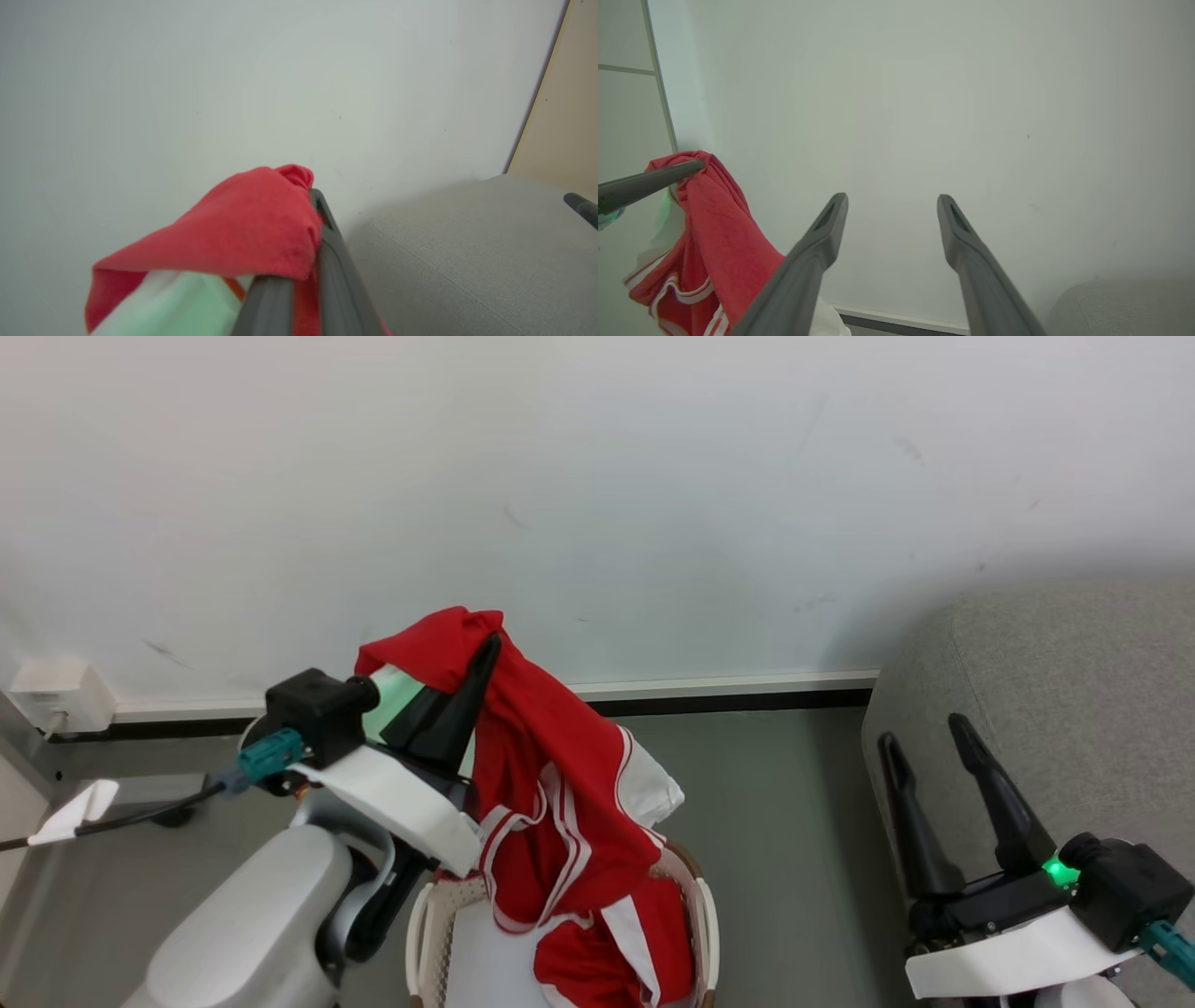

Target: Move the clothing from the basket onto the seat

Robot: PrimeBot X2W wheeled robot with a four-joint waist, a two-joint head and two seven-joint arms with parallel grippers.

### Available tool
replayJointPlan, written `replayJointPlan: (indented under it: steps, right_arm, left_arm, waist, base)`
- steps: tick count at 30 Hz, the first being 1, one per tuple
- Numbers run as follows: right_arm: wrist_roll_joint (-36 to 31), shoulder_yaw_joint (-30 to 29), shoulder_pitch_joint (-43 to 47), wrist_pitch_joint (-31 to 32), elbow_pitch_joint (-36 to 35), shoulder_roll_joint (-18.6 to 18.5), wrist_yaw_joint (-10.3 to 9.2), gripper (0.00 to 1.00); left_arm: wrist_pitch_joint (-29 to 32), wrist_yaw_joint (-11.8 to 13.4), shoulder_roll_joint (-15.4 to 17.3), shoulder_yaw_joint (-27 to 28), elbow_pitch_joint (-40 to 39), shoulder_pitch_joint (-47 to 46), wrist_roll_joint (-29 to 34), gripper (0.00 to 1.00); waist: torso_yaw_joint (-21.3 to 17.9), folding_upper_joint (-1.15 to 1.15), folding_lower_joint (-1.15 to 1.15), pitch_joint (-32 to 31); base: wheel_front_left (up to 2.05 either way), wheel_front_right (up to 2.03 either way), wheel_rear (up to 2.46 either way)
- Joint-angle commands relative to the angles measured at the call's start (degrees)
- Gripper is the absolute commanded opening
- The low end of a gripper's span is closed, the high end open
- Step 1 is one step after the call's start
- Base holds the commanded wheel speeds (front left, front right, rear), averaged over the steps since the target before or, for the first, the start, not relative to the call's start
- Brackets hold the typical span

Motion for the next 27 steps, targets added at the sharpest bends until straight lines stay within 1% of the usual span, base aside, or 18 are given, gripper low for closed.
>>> replayJointPlan:
  steps: [1,5,8,12,14,17,20,25,27]
  right_arm:
    - [0.5,0.6,0.8,0.0,0.2,-0.1,-0.12,1.00]
    - [0.9,2.3,0.3,0.0,0.5,-0.1,-0.12,1.00]
    - [1.3,4.0,-0.3,0.0,0.6,-0.3,-0.12,1.00]
    - [2.4,9.1,-1.4,0.0,1.4,-0.8,-0.12,1.00]
    - [3.4,12.9,-2.3,0.0,2.9,-1.1,-0.12,1.00]
    - [5.3,18.3,-4.5,0.1,7.3,-1.1,-0.12,1.00]
    - [6.6,21.9,-7.5,0.0,12.5,0.0,-0.12,1.00]
    - [9.0,26.4,-12.6,0.0,21.3,2.4,-0.13,1.00]
    - [9.5,27.3,-14.1,0.0,24.5,3.0,-0.12,1.00]
  left_arm:
    - [0.4,0.6,0.8,0.2,-1.3,1.0,-0.2,0.00]
    - [1.3,1.6,1.8,0.4,-3.7,1.6,-0.5,0.00]
    - [1.7,1.9,1.8,0.4,-4.4,1.7,-0.6,0.00]
    - [1.9,2.1,1.4,0.0,-4.6,1.3,-0.5,0.00]
    - [1.9,2.0,1.1,-0.2,-4.5,0.9,-0.5,0.00]
    - [2.2,1.7,0.6,-0.6,-4.3,0.1,-0.4,0.00]
    - [2.5,1.3,-0.6,-1.5,-4.0,-1.0,0.0,0.00]
    - [3.2,0.5,-2.9,-3.2,-3.2,-2.7,0.6,0.00]
    - [3.3,0.1,-4.0,-4.1,-2.8,-3.4,0.8,0.00]
  waist:
    - [-0.2,0.00,0.01,0.2]
    - [-0.3,0.00,0.01,0.5]
    - [-0.3,0.00,0.01,0.6]
    - [0.0,0.00,0.01,0.5]
    - [0.1,0.00,0.01,0.5]
    - [0.8,0.00,0.01,0.4]
    - [2.0,0.00,0.01,0.4]
    - [4.9,0.00,0.01,0.3]
    - [6.1,0.00,0.01,0.2]
  base:
    - [0.00,0.00,0.00]
    - [0.00,0.00,0.00]
    - [0.00,0.00,0.00]
    - [0.00,0.00,0.00]
    - [0.00,0.00,0.00]
    - [0.00,0.00,0.00]
    - [0.00,0.00,0.00]
    - [0.00,0.00,0.00]
    - [0.00,0.00,0.00]
